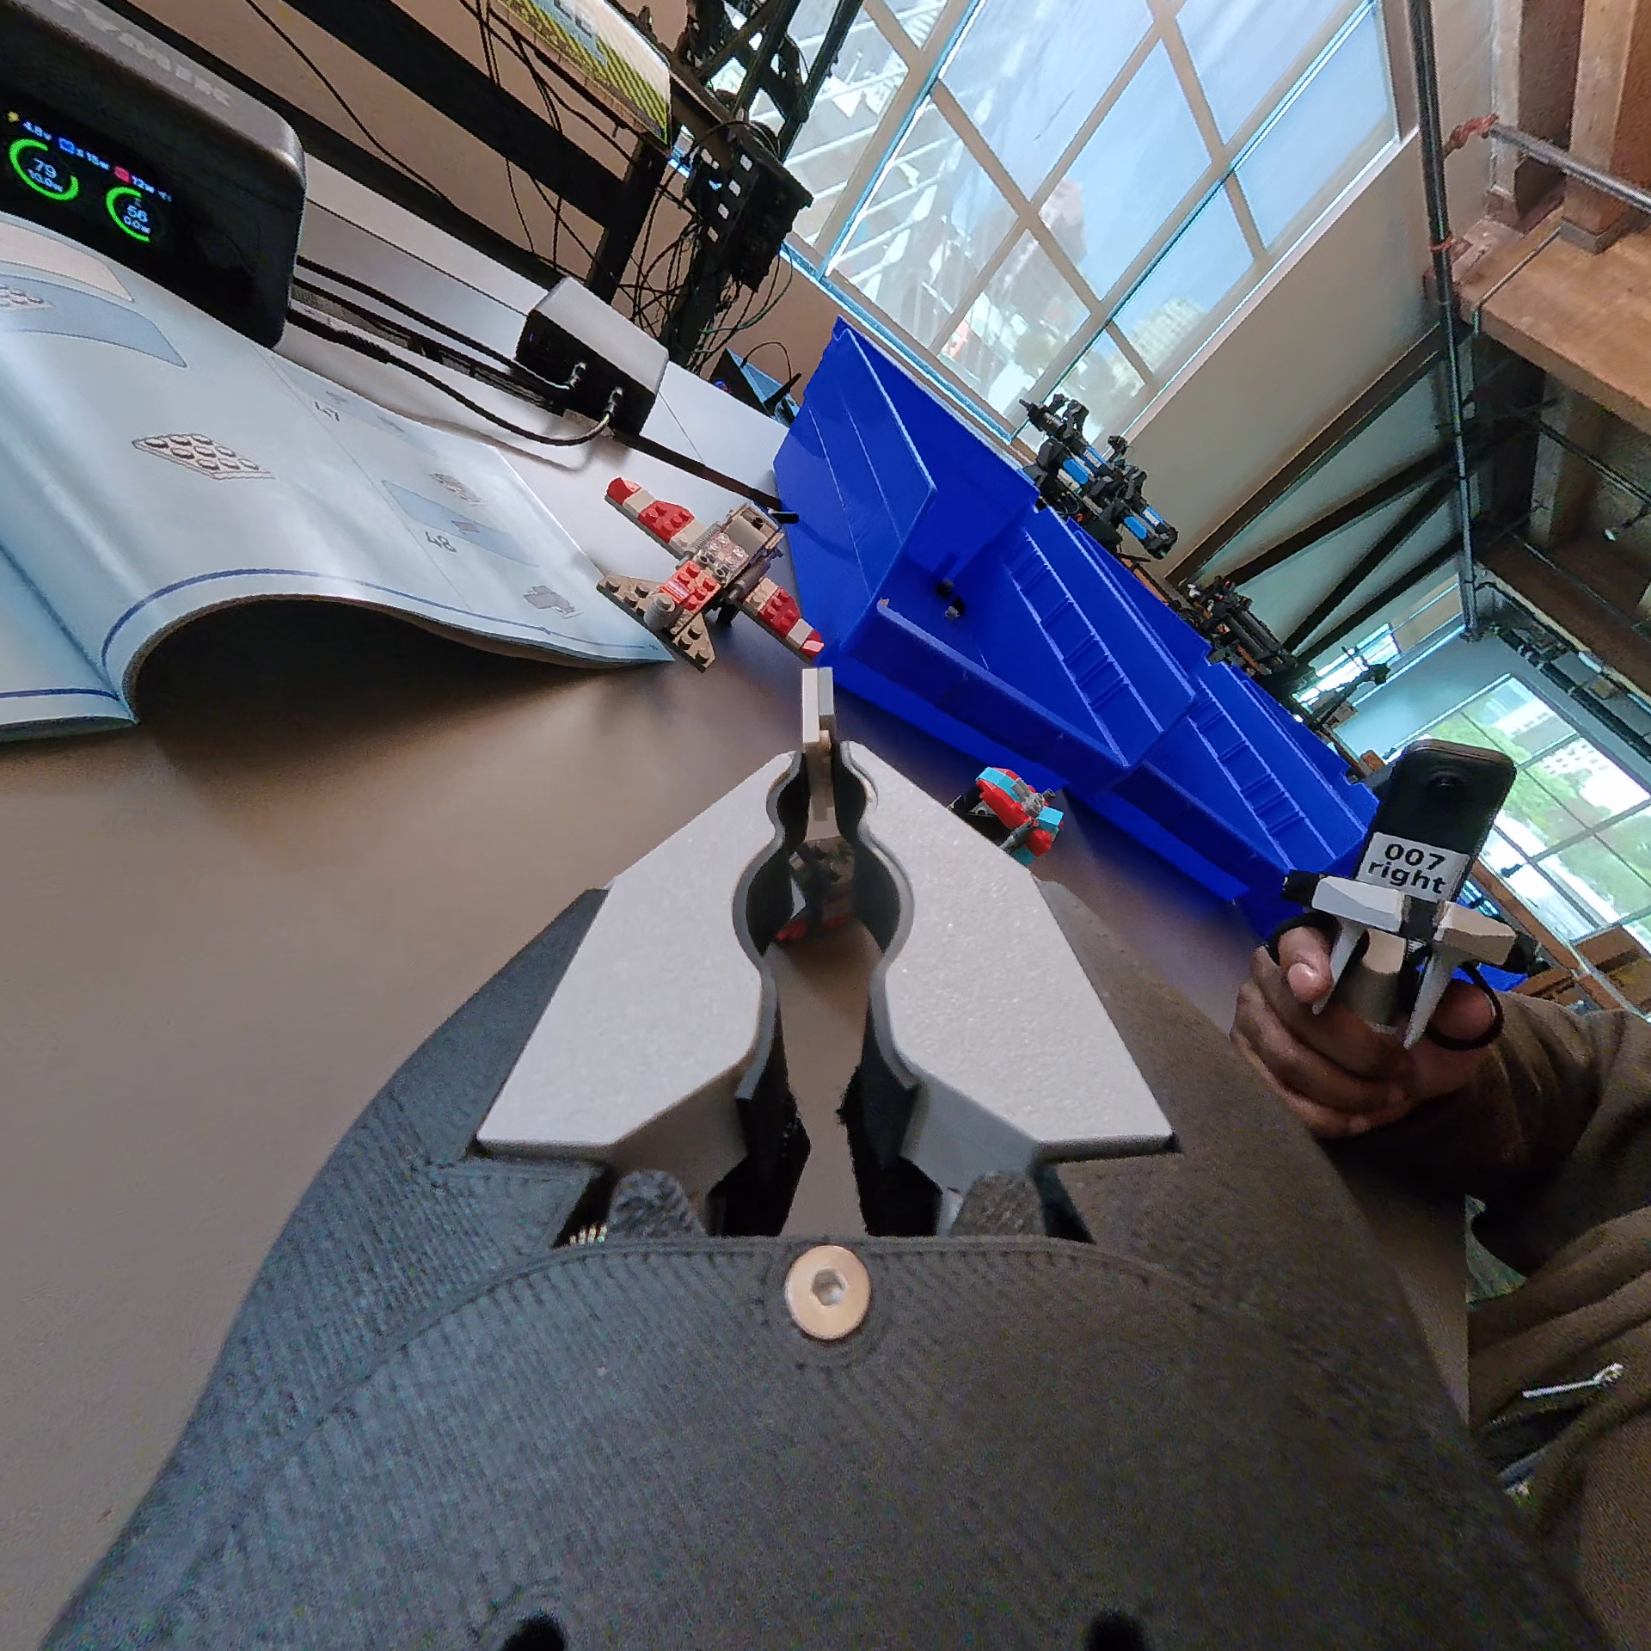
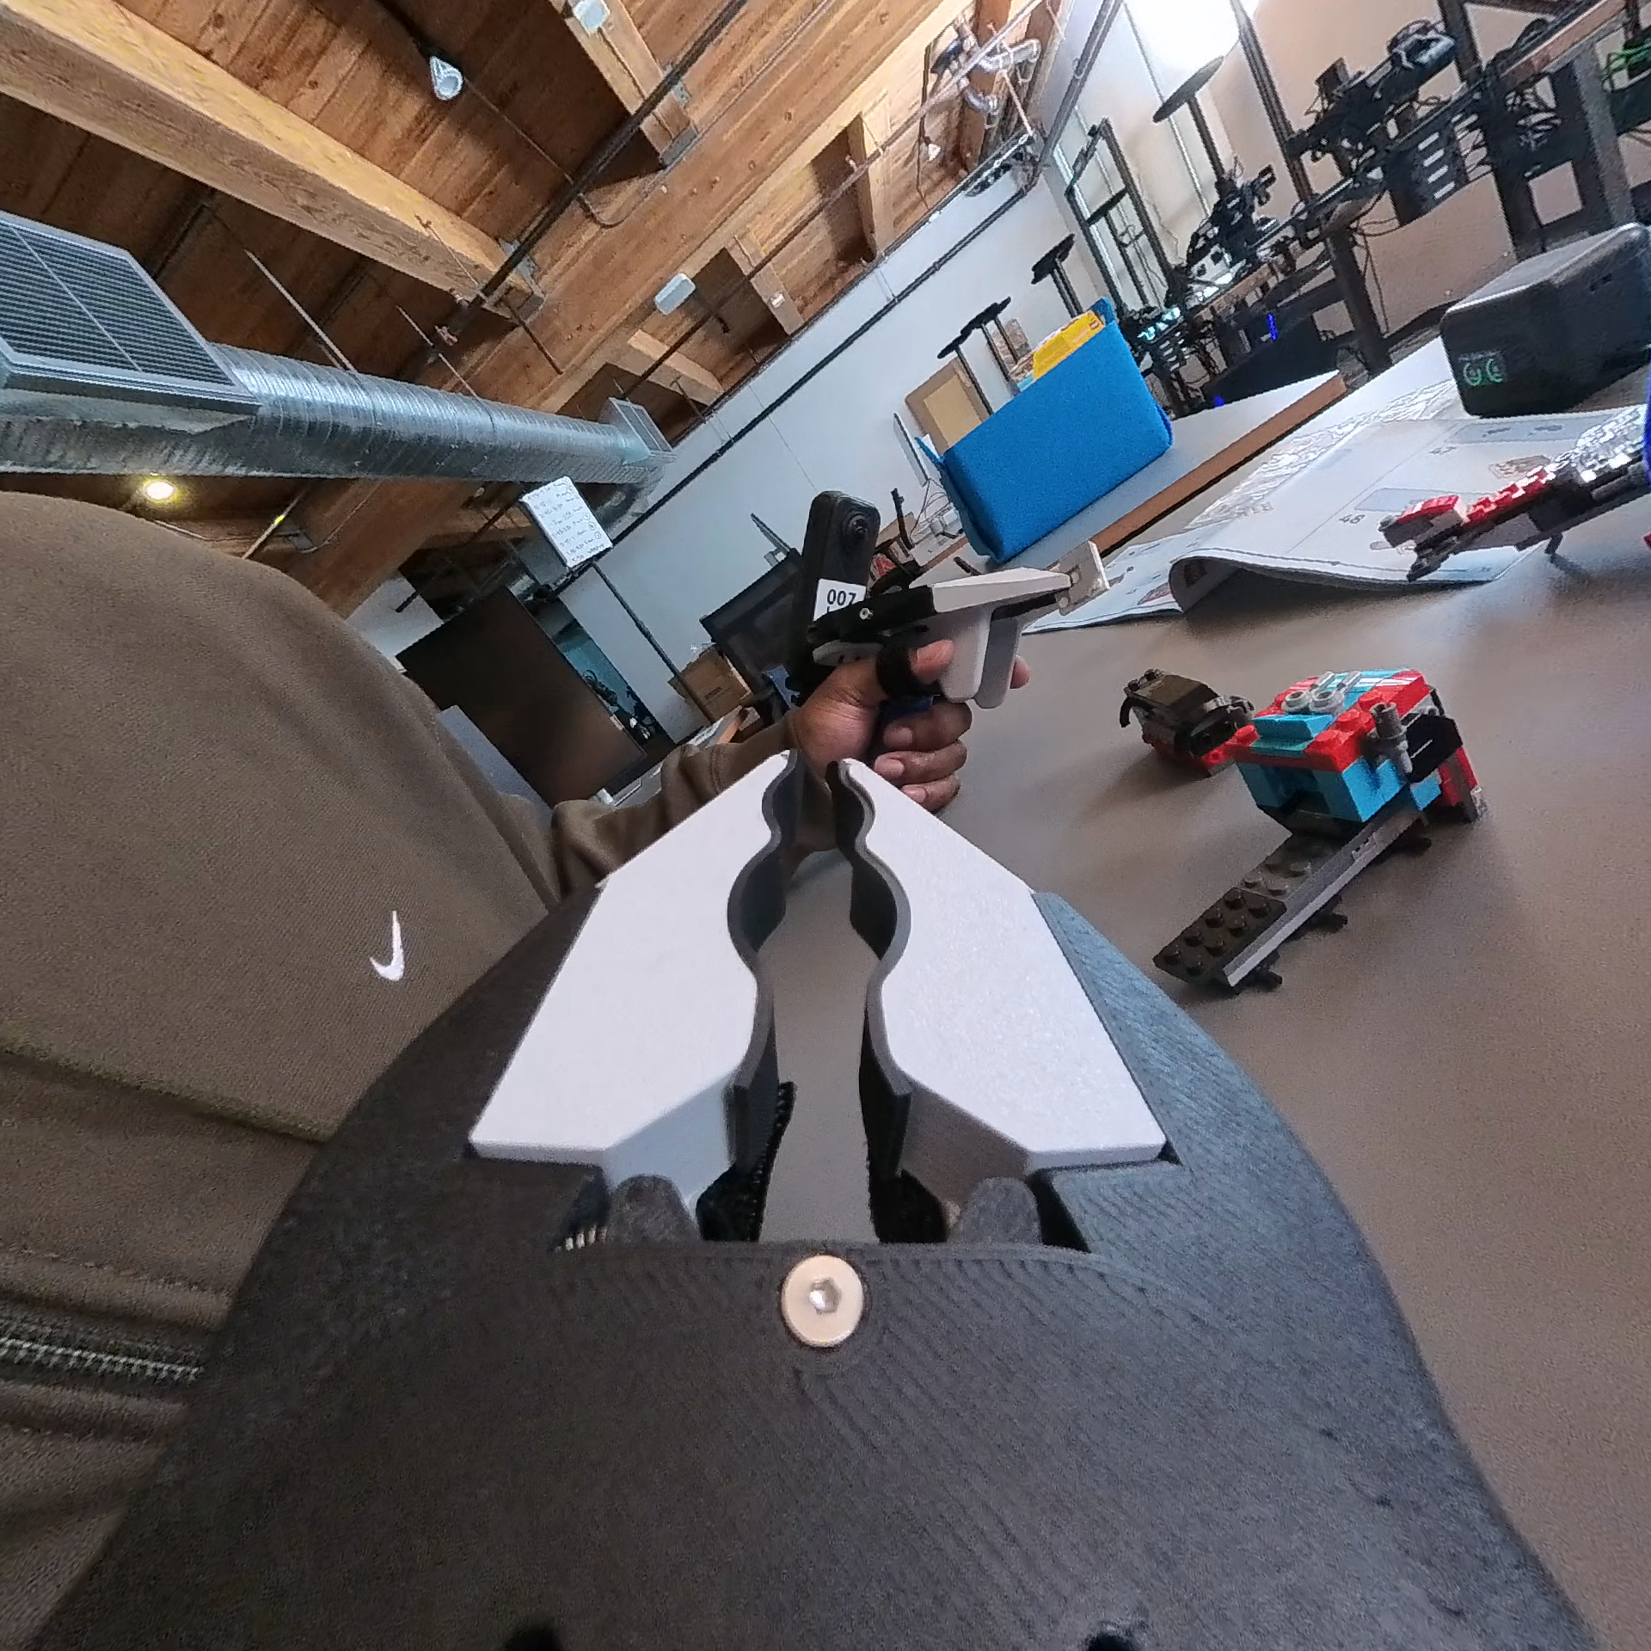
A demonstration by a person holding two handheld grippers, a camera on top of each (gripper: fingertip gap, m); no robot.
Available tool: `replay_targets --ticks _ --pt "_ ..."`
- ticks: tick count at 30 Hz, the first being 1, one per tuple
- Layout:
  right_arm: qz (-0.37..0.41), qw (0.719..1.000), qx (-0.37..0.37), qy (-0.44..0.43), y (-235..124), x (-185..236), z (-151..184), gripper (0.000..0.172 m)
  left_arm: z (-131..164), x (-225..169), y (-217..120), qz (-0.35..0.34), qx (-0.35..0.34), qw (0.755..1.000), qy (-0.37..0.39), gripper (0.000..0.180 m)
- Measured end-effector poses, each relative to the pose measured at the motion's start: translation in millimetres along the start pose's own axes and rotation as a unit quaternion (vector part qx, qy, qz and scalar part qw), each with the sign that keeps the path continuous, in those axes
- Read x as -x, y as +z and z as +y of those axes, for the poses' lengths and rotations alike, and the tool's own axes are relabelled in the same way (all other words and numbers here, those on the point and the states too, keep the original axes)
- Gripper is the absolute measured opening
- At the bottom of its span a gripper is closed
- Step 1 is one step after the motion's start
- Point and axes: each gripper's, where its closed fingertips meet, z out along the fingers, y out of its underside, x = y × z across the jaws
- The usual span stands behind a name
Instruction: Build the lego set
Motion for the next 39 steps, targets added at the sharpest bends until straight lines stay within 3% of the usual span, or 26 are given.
replay_targets --ticks 23,29,32,35,37,39 --pt "-0.012 1.0 0.001 0.012 -4 1 -1 0.006 -1 -2 -1 0.005 -0.004 1.0 0.004 0.005" --pt "-0.021 0.998 0.048 -0.018 -13 17 8 0.012 -1 -8 -5 0.017 -0.012 1.0 0.005 0.005" --pt "0.001 0.998 0.043 -0.055 -39 32 -4 0.02 1 -14 -8 0.03 -0.012 0.999 0.007 0.005" --pt "0.07 0.991 0.037 -0.108 -93 44 -28 0.027 3 -19 -12 0.04 -0.012 0.999 0.008 0.005" --pt "0.155 0.972 0.061 -0.163 -144 49 -51 0.025 5 -21 -14 0.046 -0.009 0.999 0.01 0.005" --pt "0.261 0.931 0.124 -0.222 -202 48 -73 0.025 6 -23 -13 0.05 -0.005 0.999 0.012 0.005"
